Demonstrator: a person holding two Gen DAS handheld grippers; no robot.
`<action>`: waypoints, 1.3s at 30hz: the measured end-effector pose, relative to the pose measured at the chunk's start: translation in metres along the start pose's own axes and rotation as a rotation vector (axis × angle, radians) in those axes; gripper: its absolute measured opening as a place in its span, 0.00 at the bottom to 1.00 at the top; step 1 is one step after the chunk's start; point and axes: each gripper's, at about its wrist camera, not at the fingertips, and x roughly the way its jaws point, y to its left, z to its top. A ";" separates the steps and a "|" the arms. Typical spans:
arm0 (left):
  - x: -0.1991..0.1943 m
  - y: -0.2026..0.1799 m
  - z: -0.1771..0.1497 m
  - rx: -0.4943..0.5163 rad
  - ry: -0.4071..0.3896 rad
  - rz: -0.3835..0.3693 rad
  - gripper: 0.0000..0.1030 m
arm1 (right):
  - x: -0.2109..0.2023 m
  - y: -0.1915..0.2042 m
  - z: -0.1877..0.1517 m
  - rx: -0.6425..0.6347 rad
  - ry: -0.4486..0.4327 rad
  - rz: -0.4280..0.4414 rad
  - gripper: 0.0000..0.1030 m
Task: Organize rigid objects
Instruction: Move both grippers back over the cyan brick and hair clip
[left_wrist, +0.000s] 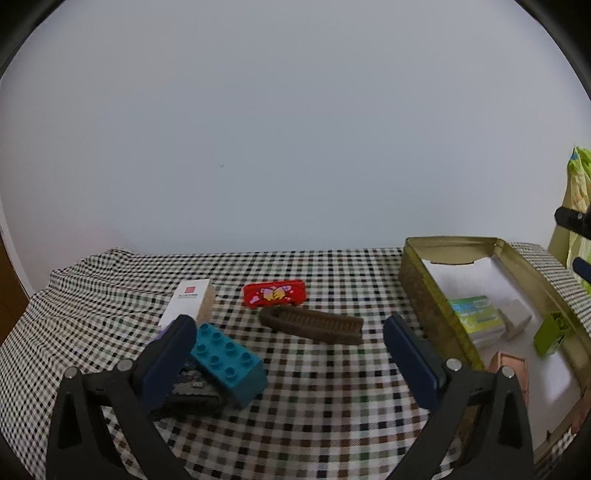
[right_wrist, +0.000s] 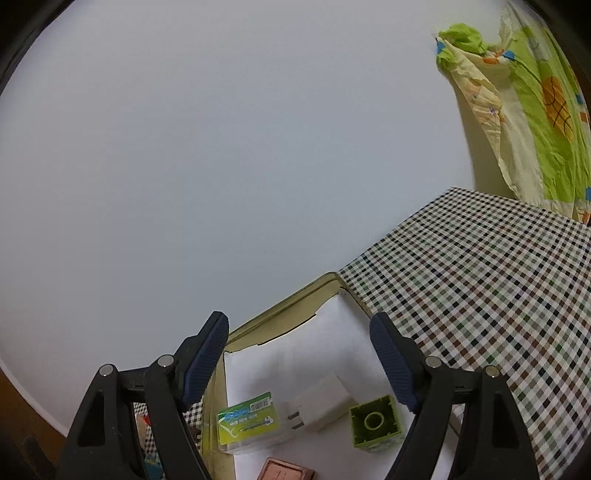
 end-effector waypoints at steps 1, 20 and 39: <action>0.001 0.002 -0.001 -0.001 0.005 0.000 0.99 | -0.003 0.002 -0.003 -0.001 -0.009 -0.001 0.78; -0.009 0.010 -0.003 0.015 0.000 -0.020 0.99 | -0.040 0.022 -0.043 -0.113 -0.191 -0.079 0.83; -0.011 0.058 -0.011 -0.017 0.082 -0.062 0.99 | -0.059 0.068 -0.087 -0.255 -0.223 -0.133 0.84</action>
